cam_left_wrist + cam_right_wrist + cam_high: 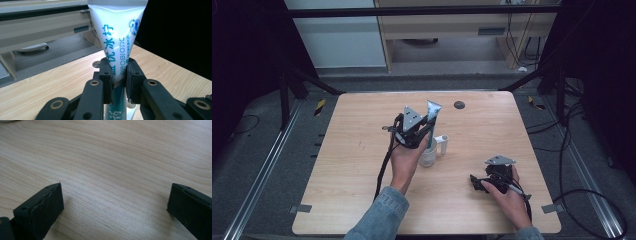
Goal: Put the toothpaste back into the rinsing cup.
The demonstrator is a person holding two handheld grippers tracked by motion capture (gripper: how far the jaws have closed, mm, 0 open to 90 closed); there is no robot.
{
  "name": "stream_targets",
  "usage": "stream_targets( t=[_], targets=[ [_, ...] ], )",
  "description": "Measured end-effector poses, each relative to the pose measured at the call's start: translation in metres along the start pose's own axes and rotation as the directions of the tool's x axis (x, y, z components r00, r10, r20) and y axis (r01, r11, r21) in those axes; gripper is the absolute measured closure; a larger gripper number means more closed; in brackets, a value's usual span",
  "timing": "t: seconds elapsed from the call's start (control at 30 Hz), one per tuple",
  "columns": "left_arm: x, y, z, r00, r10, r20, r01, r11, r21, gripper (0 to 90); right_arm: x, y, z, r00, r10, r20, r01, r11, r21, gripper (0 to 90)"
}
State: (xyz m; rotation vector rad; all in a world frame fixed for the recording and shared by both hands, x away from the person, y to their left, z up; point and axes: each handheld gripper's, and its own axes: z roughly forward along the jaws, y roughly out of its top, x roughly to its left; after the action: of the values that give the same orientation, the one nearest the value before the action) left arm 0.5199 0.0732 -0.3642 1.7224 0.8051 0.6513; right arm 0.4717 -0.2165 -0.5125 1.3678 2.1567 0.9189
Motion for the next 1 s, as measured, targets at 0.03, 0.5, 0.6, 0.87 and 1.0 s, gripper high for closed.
stream_targets(
  t=[0.03, 0.5, 0.6, 0.87, 1.0],
  targets=[
    [0.000, 0.000, 0.000, 1.0000, 0.001, 0.001, -0.001, 1.0000, 0.000, 77.3, 0.000, 0.000, 0.000, 1.0000, 0.000, 0.000, 0.000, 1.000, 0.000, 0.5],
    [0.003, -0.010, 0.003, 1.0000, -0.006, -0.004, 0.006, 1.0000, 0.001, 77.3, 0.000, 0.000, 0.000, 1.0000, 0.000, 0.000, 0.000, 1.000, 0.000, 0.6],
    [0.002, -0.011, 0.004, 1.0000, -0.003, -0.002, 0.003, 1.0000, 0.004, 77.3, 0.000, 0.000, 0.000, 1.0000, 0.000, 0.000, 0.000, 1.000, 0.000, 0.6],
    [0.001, -0.016, 0.006, 1.0000, -0.006, 0.000, 0.006, 1.0000, 0.005, 77.3, 0.000, 0.000, 0.000, 1.0000, 0.000, 0.000, 0.000, 1.000, 0.000, 0.6],
    [0.000, -0.017, 0.007, 1.0000, -0.006, 0.002, 0.006, 1.0000, 0.005, 77.3, 0.000, 0.000, 0.000, 1.0000, 0.000, 0.000, 0.000, 1.000, 0.000, 0.6]
  ],
)
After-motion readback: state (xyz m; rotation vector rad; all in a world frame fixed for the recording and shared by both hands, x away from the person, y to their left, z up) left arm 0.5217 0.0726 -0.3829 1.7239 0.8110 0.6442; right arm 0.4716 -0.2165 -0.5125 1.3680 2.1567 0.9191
